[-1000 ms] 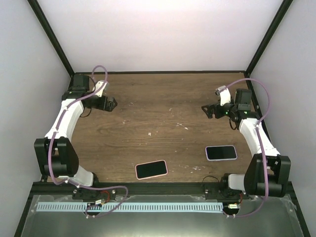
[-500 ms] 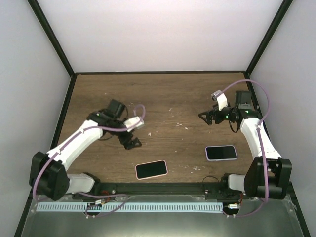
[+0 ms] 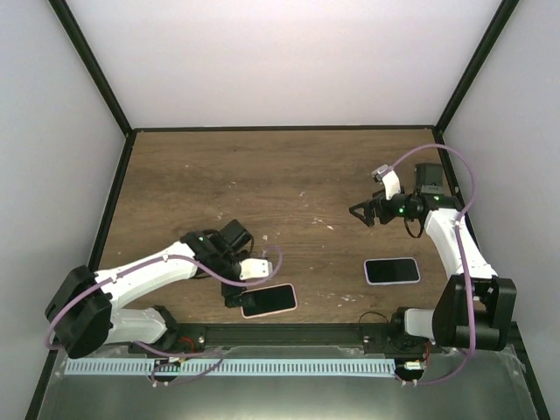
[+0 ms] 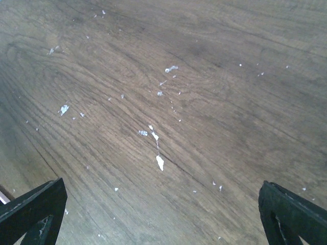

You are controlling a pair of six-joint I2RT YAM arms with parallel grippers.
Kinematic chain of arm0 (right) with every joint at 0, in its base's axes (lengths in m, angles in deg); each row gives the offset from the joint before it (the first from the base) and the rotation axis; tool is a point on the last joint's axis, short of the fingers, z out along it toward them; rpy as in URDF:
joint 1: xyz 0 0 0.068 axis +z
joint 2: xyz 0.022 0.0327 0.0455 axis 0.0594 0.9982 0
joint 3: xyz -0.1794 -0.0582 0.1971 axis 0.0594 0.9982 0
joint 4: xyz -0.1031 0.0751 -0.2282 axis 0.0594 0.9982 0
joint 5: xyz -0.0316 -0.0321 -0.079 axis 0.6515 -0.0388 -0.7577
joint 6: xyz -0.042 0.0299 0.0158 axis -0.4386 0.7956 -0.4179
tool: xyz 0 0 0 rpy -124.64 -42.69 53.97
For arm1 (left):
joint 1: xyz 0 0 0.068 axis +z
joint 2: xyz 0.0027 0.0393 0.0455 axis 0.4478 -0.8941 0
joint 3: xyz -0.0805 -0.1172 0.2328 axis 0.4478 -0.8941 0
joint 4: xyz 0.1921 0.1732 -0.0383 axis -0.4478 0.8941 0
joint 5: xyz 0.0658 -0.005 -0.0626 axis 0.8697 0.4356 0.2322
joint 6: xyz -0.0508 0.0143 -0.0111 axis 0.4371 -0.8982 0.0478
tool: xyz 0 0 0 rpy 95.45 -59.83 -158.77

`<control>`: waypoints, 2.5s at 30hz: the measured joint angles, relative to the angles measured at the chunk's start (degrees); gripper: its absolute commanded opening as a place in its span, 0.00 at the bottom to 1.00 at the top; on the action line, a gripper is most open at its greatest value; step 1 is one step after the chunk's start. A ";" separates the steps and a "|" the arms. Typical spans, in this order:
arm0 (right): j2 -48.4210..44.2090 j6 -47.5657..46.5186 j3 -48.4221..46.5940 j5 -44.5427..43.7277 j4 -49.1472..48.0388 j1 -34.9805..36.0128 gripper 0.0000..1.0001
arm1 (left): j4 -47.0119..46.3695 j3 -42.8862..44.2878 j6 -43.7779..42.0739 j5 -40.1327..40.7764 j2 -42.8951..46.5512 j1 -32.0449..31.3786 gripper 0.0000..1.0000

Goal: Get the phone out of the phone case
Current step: Move the phone to the center of the board, then pick up the phone at the center of the board.

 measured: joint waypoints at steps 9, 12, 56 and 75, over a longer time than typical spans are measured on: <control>-1.49 0.15 2.93 -0.02 0.07 0.00 1.00 | -5.07 -3.08 0.87 2.86 -1.49 -7.28 1.00; -2.05 0.22 3.52 -0.07 0.17 0.00 1.00 | -7.76 -3.80 1.88 5.27 -2.86 -9.99 1.00; 2.58 13.88 3.78 -3.82 -3.91 0.00 1.00 | -23.12 3.87 13.11 22.38 -14.62 -7.26 0.91; 3.74 9.75 2.21 6.60 1.16 0.00 1.00 | -4.74 17.88 -14.05 4.22 -23.15 6.99 1.00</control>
